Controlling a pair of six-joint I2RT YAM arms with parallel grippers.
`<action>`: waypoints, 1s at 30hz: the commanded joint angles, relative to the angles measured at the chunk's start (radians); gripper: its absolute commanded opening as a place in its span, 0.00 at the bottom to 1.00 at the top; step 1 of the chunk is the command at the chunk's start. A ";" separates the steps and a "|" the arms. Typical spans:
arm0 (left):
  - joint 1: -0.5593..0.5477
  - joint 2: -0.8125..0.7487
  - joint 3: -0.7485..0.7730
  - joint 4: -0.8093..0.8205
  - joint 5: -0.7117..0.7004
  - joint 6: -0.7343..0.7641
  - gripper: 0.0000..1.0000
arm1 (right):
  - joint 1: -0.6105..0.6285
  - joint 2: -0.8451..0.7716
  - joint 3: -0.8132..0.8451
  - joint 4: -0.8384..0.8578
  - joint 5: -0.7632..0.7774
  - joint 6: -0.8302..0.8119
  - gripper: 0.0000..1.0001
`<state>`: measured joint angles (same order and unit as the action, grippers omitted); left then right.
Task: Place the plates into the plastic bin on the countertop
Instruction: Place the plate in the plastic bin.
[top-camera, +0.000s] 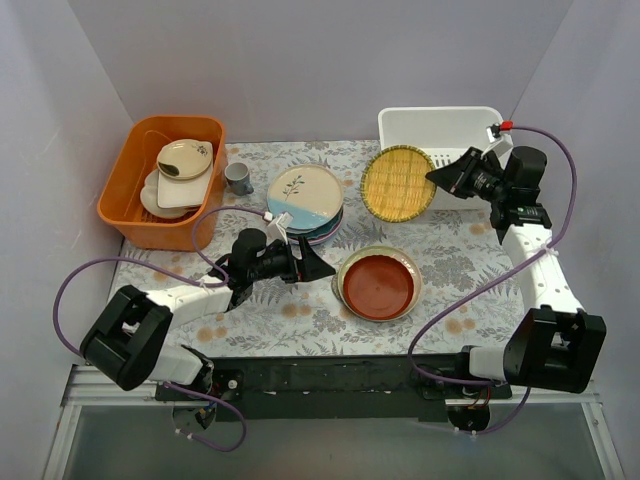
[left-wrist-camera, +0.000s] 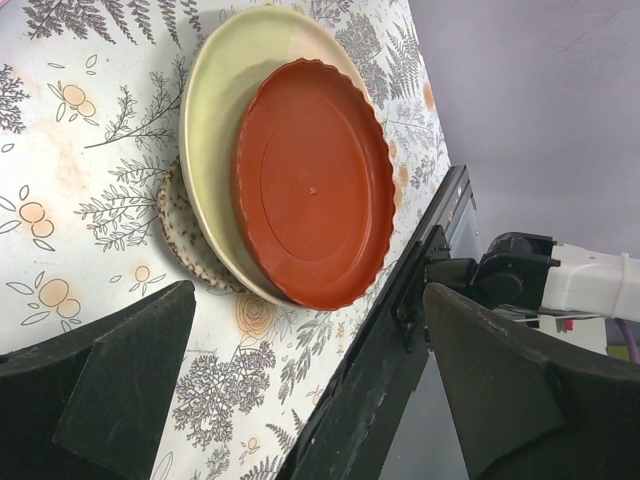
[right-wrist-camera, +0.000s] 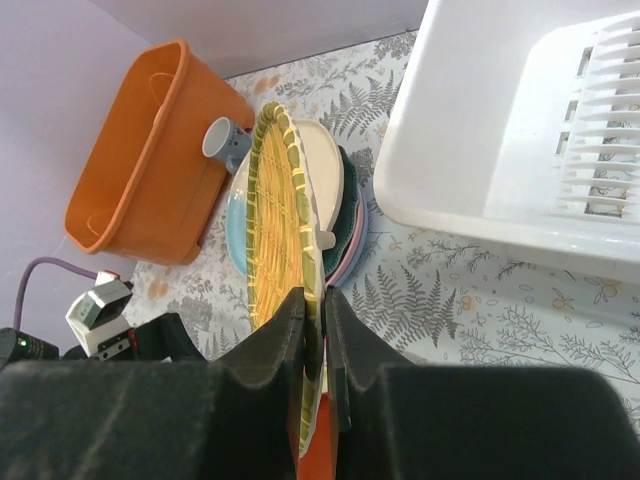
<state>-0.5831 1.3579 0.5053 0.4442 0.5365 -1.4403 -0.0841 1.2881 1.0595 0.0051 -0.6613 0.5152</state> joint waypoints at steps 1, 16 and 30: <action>-0.004 0.004 0.007 0.040 0.019 -0.011 0.98 | -0.026 0.031 0.045 0.128 -0.063 0.069 0.01; -0.004 0.020 0.047 -0.019 0.028 0.035 0.98 | -0.059 0.109 0.134 0.184 -0.052 0.155 0.01; -0.006 0.024 0.045 -0.013 0.049 0.047 0.98 | -0.072 0.171 0.171 0.216 0.006 0.197 0.01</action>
<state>-0.5831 1.3808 0.5304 0.4259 0.5671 -1.4120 -0.1455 1.4509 1.1748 0.1364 -0.6731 0.6785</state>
